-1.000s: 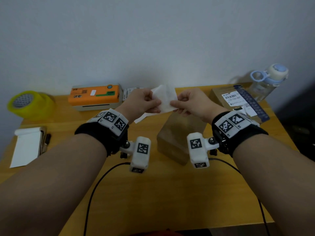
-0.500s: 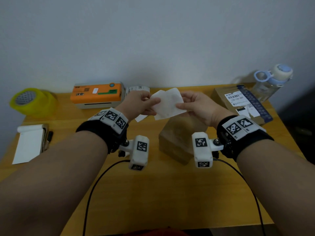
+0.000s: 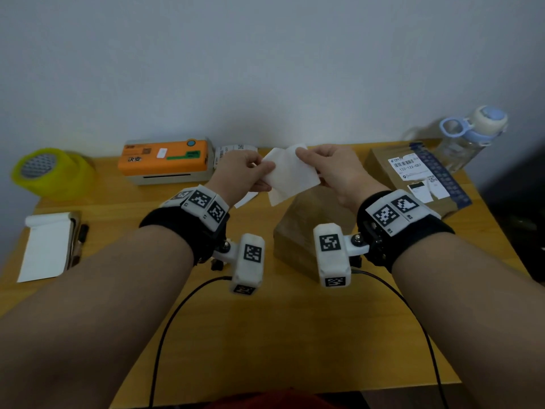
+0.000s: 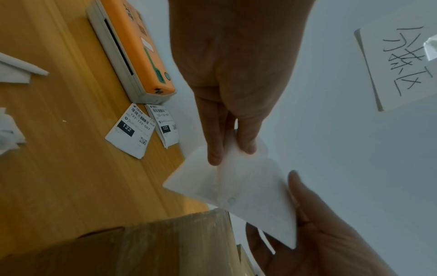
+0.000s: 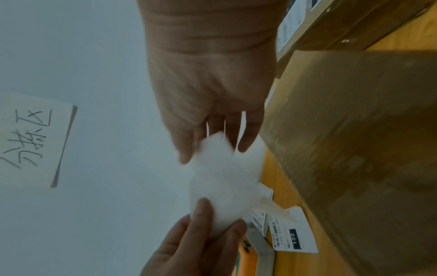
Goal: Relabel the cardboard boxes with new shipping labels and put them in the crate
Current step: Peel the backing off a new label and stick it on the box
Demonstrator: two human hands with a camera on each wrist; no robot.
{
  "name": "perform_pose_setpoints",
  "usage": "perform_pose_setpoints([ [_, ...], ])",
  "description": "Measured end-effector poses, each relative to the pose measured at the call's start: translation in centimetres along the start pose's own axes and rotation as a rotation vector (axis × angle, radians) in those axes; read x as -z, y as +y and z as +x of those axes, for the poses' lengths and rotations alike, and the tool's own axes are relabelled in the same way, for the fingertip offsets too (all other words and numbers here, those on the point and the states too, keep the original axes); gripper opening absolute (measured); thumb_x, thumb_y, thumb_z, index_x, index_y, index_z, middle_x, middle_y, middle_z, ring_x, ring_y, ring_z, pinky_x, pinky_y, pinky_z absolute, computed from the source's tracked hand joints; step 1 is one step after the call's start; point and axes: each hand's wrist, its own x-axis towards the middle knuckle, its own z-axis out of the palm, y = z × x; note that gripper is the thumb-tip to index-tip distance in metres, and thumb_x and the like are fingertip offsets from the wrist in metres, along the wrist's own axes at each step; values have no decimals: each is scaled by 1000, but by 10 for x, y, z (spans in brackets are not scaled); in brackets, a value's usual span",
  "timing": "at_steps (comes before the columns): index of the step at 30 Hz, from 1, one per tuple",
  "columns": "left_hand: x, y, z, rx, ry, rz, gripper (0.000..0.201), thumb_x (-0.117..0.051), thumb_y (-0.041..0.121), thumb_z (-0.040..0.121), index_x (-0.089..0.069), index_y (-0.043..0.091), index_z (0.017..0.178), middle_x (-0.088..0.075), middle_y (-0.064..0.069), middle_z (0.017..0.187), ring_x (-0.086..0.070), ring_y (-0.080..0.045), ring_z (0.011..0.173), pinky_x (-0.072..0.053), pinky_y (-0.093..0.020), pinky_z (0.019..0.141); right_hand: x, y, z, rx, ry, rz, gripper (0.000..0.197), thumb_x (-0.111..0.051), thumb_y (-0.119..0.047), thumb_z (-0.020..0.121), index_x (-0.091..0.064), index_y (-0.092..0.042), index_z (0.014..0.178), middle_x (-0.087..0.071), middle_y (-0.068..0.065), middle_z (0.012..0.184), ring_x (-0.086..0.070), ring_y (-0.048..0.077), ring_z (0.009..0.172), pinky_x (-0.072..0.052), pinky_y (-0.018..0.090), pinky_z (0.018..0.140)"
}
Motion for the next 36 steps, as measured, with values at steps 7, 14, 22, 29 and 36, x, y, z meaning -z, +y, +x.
perform_pose_setpoints([
  [7, 3, -6, -4, 66, -10, -114, 22, -56, 24, 93, -64, 4, 95, -63, -9, 82, -61, -14, 64, -52, -20, 49, -6, -3, 7, -40, 109, 47, 18, -63, -23, 90, -64, -11, 77, -67, 12, 91, -63, 24, 84, -55, 41, 81],
  [14, 9, -11, -3, 148, 92, -84, 21, -60, 31, 91, -64, 16, 76, -50, -2, 72, -41, -13, 61, -35, -25, 52, -11, 0, 11, -20, 177, 6, 21, -62, -25, 91, -63, -15, 72, -66, 6, 84, -62, 21, 82, -55, 35, 80],
  [22, 8, -13, -1, 194, 167, -6, 23, -57, 29, 92, -67, 9, 96, -54, 2, 72, -42, -10, 62, -34, -20, 54, -13, 4, 11, 5, 232, -30, 26, -62, -24, 91, -60, -14, 66, -58, 2, 70, -54, 16, 67, -49, 29, 65],
  [29, 7, -18, -1, 209, 222, 23, 35, -56, 28, 93, -63, 3, 116, -58, -7, 94, -43, -7, 63, -34, -19, 53, -12, 6, 5, 22, 262, -54, 24, -60, -25, 92, -64, -9, 74, -61, 10, 79, -56, 20, 73, -54, 38, 76],
  [36, 9, -20, 0, 235, 250, 8, 34, -57, 27, 93, -63, 3, 116, -61, -10, 111, -45, -6, 65, -34, -16, 51, -7, 9, 2, 48, 320, -94, 29, -60, -28, 92, -66, 0, 85, -57, 8, 75, -51, 17, 67, -48, 25, 59],
])
